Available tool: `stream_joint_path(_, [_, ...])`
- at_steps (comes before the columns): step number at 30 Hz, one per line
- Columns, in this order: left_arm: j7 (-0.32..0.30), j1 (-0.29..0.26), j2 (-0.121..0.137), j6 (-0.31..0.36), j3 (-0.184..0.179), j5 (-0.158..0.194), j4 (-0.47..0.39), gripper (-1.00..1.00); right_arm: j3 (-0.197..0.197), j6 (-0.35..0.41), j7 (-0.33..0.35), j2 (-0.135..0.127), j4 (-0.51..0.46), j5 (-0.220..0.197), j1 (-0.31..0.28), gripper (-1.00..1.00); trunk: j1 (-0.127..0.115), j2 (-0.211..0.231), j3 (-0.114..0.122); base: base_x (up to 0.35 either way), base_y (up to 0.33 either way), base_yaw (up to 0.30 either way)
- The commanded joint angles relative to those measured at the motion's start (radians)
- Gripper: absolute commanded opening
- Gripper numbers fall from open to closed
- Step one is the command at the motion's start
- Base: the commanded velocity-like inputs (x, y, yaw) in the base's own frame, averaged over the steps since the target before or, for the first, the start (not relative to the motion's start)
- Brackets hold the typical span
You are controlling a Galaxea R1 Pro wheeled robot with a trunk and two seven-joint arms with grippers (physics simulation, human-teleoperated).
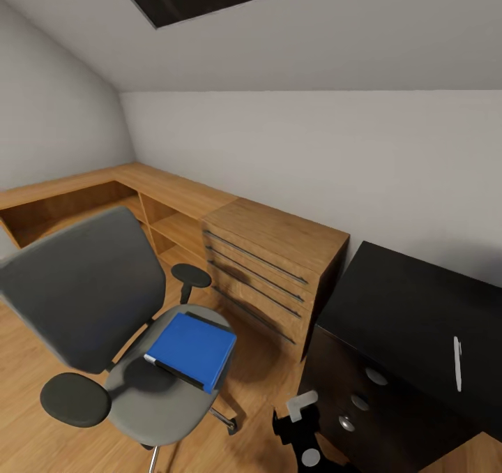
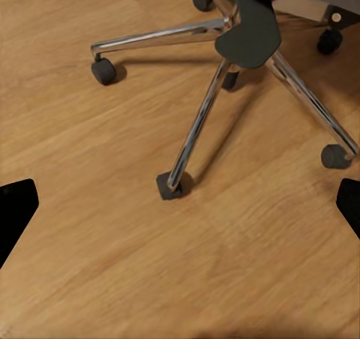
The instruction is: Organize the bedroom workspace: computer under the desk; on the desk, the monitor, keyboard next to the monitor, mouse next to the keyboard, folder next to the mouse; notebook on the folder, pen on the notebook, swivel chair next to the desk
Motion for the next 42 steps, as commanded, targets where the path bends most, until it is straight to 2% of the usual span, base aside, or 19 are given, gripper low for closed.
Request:
stream_joint_path(1, [-0.006, -0.001, 0.0, 0.002, 0.008, -0.004, 0.0, 1.0, 0.009, -0.014, -0.003, 0.0, 0.005, -0.011, 0.004, 1.0, 0.0, 0.0, -0.001, 0.0, 0.0, 0.0])
stream_joint_path(4, [-0.006, -0.001, 0.002, 0.042, 0.006, -0.005, -0.009, 1.0, 0.009, -0.06, 0.01, 0.002, 0.02, -0.011, 0.029, 1.0, 0.0, 0.0, -0.001, 0.0, 0.0, 0.0])
stream_joint_path(8, [-0.007, -0.001, 0.004, 0.149, 0.005, -0.006, -0.048, 1.0, 0.009, -0.101, 0.032, 0.004, 0.028, -0.011, 0.048, 1.0, 0.0, 0.0, -0.001, 0.0, 0.0, 0.0])
stream_joint_path(9, [-0.008, -0.001, 0.005, 0.204, 0.005, -0.006, -0.063, 1.0, 0.01, -0.108, 0.037, 0.004, 0.03, -0.011, 0.051, 1.0, 0.0, 0.0, -0.001, 0.0, 0.0, 0.0])
stream_joint_path(15, [-0.008, -0.001, 0.005, 0.369, 0.006, -0.003, -0.09, 1.0, 0.008, -0.121, 0.043, 0.004, 0.032, -0.011, 0.056, 1.0, 0.0, 0.0, -0.001, 0.0, 0.0, 0.0])
stream_joint_path(19, [-0.009, -0.001, 0.003, 0.416, 0.006, -0.004, -0.107, 1.0, 0.007, -0.124, 0.044, 0.004, 0.032, -0.011, 0.057, 1.0, 0.0, 0.0, -0.001, 0.0, 0.0, 0.0])
stream_joint_path(23, [-0.009, -0.001, -0.001, 0.436, 0.006, -0.009, -0.126, 1.0, 0.007, -0.125, 0.045, 0.004, 0.032, -0.011, 0.057, 1.0, 0.0, 0.0, -0.001, 0.0, 0.0, 0.0])
stream_joint_path(27, [-0.009, -0.001, -0.024, 0.536, -0.001, -0.012, -0.168, 1.0, 0.007, -0.125, 0.044, 0.004, 0.032, -0.011, 0.057, 1.0, 0.0, 0.0, -0.001, 0.0, 0.0, 0.0])
stream_joint_path(30, [-0.009, -0.001, -0.029, 0.566, -0.002, -0.011, -0.177, 1.0, 0.007, -0.125, 0.044, 0.004, 0.032, -0.011, 0.057, 1.0, 0.0, 0.0, -0.001, 0.0, 0.0, 0.0])
stream_joint_path(42, [-0.007, -0.001, -0.032, 0.579, -0.003, -0.009, -0.182, 1.0, 0.008, -0.125, 0.046, 0.005, 0.034, -0.01, 0.057, 1.0, 0.0, 0.0, -0.001, -0.194, -0.04, 0.0])
